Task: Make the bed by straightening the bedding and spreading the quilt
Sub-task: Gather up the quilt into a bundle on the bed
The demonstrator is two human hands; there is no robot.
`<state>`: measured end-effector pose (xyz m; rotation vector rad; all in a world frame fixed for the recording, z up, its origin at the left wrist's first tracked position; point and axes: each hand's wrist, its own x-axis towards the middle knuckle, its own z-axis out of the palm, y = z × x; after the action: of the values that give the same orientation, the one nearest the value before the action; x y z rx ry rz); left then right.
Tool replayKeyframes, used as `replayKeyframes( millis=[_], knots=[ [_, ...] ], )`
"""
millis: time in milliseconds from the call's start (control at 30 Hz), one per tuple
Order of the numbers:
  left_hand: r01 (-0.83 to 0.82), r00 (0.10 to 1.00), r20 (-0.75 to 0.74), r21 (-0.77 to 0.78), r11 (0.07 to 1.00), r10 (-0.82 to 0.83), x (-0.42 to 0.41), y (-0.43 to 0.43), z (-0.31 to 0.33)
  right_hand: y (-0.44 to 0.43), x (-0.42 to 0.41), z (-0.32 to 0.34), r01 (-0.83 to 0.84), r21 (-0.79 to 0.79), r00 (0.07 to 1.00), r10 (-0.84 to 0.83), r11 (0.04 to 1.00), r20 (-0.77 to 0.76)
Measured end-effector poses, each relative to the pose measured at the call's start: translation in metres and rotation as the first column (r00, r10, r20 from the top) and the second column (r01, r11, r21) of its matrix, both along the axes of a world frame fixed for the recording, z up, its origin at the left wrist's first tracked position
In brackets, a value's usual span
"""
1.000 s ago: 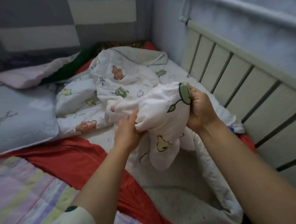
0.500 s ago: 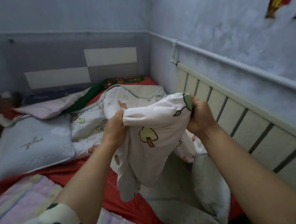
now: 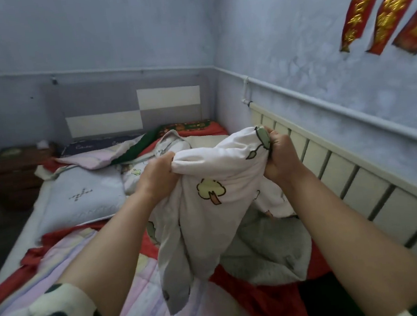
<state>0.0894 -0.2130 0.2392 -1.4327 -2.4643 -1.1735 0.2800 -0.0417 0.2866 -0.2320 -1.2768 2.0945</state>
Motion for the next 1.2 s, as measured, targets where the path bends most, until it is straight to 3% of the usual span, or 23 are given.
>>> replayKeyframes(
  millis=[233,400,600,767,900,1067,1200],
  knots=[
    [0.042,0.997,-0.061,-0.003,0.999,-0.042,0.054,-0.109,0.037,-0.104,0.043,0.021,-0.067,0.008,0.995,0.068,0.998,-0.079],
    [0.016,0.993,-0.118,-0.053,0.998,-0.022,0.050,-0.136,0.045,-0.130,0.042,0.025,-0.052,0.003,0.996,0.052,0.999,-0.067],
    [-0.041,0.982,-0.185,-0.086,0.995,0.025,0.029,-0.120,0.027,-0.099,0.017,-0.001,0.045,-0.025,0.999,-0.045,0.999,0.006],
    [-0.099,0.975,-0.213,-0.154,0.983,0.065,-0.005,-0.071,-0.003,-0.037,-0.022,-0.036,0.271,0.064,0.949,-0.278,0.960,0.147],
    [-0.145,0.986,-0.115,-0.248,0.958,0.120,-0.044,-0.010,-0.059,0.037,-0.058,-0.096,0.397,0.238,0.825,-0.458,0.886,0.332],
    [-0.087,0.989,0.090,-0.310,0.947,0.121,-0.082,0.075,-0.127,0.122,-0.097,-0.180,0.399,0.365,0.661,-0.539,0.842,0.522],
    [0.009,0.970,0.232,-0.338,0.941,0.074,-0.105,0.131,-0.170,0.174,-0.129,-0.236,0.315,0.446,0.599,-0.540,0.838,0.592]
  ],
)
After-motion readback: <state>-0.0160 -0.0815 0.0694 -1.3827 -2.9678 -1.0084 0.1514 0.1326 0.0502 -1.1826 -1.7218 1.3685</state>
